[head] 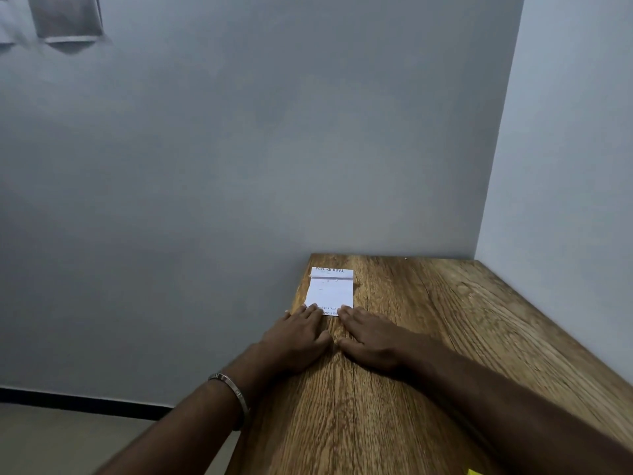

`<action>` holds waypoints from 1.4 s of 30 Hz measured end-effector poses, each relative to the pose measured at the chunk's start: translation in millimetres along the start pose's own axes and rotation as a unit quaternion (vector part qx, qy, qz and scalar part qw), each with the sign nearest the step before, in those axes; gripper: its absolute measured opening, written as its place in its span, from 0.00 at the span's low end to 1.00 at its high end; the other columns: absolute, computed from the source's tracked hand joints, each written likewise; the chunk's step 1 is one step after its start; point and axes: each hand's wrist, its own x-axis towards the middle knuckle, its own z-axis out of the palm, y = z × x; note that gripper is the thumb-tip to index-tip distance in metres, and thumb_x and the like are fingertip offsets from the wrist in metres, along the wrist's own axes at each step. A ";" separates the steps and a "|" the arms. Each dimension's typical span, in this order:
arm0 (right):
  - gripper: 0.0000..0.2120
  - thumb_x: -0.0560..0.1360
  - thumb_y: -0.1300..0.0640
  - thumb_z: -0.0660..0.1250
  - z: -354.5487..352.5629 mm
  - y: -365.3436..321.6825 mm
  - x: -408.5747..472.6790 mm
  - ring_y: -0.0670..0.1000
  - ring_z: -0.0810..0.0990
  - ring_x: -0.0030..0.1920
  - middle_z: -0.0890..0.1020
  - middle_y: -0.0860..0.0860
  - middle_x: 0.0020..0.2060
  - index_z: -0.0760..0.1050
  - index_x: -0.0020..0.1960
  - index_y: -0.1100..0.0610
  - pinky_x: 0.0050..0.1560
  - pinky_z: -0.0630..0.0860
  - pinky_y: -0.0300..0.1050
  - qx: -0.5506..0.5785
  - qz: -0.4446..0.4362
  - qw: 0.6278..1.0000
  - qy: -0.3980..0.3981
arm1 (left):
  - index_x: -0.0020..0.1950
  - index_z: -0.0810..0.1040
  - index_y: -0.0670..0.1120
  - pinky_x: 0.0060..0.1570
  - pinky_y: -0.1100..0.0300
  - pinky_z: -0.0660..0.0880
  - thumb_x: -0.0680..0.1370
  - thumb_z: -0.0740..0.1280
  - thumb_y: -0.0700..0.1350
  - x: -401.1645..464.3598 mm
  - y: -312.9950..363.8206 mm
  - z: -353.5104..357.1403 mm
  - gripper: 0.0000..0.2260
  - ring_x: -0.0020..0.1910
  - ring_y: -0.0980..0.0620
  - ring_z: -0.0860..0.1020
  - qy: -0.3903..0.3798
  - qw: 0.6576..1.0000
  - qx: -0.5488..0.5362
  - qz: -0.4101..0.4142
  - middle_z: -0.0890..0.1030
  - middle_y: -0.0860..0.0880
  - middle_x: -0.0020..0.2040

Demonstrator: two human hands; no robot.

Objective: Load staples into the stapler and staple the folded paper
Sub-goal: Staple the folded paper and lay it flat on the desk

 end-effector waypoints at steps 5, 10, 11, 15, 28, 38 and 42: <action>0.38 0.76 0.33 0.44 0.6 3.5 4.7 0.51 0.46 0.80 0.47 0.50 0.81 0.43 0.81 0.51 0.76 0.45 0.54 0.004 0.004 1.000 0.014 | 0.79 0.48 0.46 0.77 0.46 0.47 0.78 0.47 0.62 4.0 -0.8 -1.2 0.33 0.79 0.49 0.49 -0.008 1.000 0.011 -0.006 0.51 0.46 0.81; 0.38 0.76 0.33 0.45 0.2 4.5 7.7 0.51 0.47 0.80 0.48 0.49 0.81 0.44 0.81 0.50 0.76 0.45 0.57 0.000 0.008 1.000 0.022 | 0.79 0.48 0.46 0.77 0.47 0.46 0.78 0.47 0.62 5.6 -1.5 -0.6 0.34 0.79 0.49 0.47 -0.010 1.000 0.003 -0.011 0.49 0.46 0.81; 0.38 0.76 0.34 0.45 0.4 4.6 7.6 0.51 0.47 0.80 0.48 0.49 0.81 0.44 0.81 0.50 0.76 0.45 0.57 -0.001 0.008 1.000 0.021 | 0.79 0.48 0.46 0.77 0.47 0.46 0.78 0.47 0.62 5.5 -1.5 -0.2 0.34 0.79 0.49 0.47 -0.010 1.000 0.001 -0.012 0.49 0.47 0.81; 0.38 0.76 0.34 0.45 1.0 5.0 6.7 0.50 0.46 0.80 0.48 0.48 0.81 0.44 0.81 0.50 0.76 0.45 0.57 0.003 0.007 1.000 0.025 | 0.79 0.48 0.46 0.76 0.47 0.46 0.78 0.47 0.62 5.9 -1.2 1.1 0.33 0.79 0.49 0.48 -0.002 1.000 -0.007 -0.013 0.50 0.47 0.81; 0.40 0.75 0.32 0.45 1.0 4.5 5.6 0.52 0.46 0.80 0.46 0.48 0.81 0.42 0.81 0.50 0.76 0.46 0.58 0.004 0.005 1.000 0.028 | 0.79 0.48 0.46 0.76 0.46 0.46 0.77 0.47 0.64 8.1 -3.3 5.2 0.35 0.79 0.48 0.47 0.006 1.000 -0.013 -0.014 0.49 0.46 0.81; 0.42 0.75 0.32 0.50 -2.8 -5.1 -7.7 0.52 0.48 0.80 0.46 0.50 0.81 0.42 0.81 0.51 0.78 0.53 0.55 0.019 0.021 0.998 0.063 | 0.79 0.53 0.45 0.77 0.48 0.49 0.80 0.51 0.57 -4.9 3.8 1.8 0.30 0.79 0.49 0.50 0.100 0.994 -0.042 -0.006 0.52 0.45 0.80; 0.35 0.81 0.37 0.50 -4.4 -15.5 -26.6 0.53 0.52 0.80 0.49 0.52 0.81 0.45 0.81 0.54 0.77 0.57 0.53 -0.014 0.032 0.998 0.057 | 0.76 0.59 0.45 0.76 0.51 0.55 0.81 0.53 0.52 -26.5 10.0 0.3 0.24 0.78 0.48 0.57 0.158 0.987 -0.004 0.012 0.59 0.45 0.79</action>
